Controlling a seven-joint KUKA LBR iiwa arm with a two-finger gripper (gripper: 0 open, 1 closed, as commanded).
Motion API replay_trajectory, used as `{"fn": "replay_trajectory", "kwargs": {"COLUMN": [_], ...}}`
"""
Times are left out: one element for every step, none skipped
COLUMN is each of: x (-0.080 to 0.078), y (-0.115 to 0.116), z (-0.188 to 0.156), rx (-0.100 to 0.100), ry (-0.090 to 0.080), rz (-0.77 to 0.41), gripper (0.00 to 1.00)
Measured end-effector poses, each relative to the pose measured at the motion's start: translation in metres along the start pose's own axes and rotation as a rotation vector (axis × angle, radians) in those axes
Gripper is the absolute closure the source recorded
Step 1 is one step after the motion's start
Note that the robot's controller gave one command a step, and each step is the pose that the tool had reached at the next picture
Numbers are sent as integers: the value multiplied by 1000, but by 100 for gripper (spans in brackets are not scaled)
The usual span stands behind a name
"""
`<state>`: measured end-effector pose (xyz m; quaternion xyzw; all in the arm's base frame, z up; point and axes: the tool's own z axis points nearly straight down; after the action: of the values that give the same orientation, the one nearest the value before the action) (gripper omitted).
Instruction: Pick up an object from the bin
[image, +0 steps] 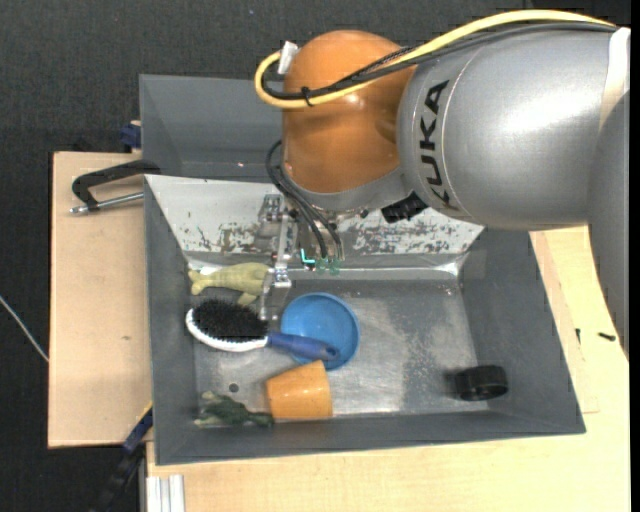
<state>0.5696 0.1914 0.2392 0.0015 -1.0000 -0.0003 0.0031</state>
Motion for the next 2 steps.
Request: {"fn": "replay_trajectory", "kwargs": {"x": [24,2], "y": [-32,-32], "z": [167,92], "rx": [-1,-1], "ry": [-16,-21], "rz": [-249,-277], "gripper": [0,0]}}
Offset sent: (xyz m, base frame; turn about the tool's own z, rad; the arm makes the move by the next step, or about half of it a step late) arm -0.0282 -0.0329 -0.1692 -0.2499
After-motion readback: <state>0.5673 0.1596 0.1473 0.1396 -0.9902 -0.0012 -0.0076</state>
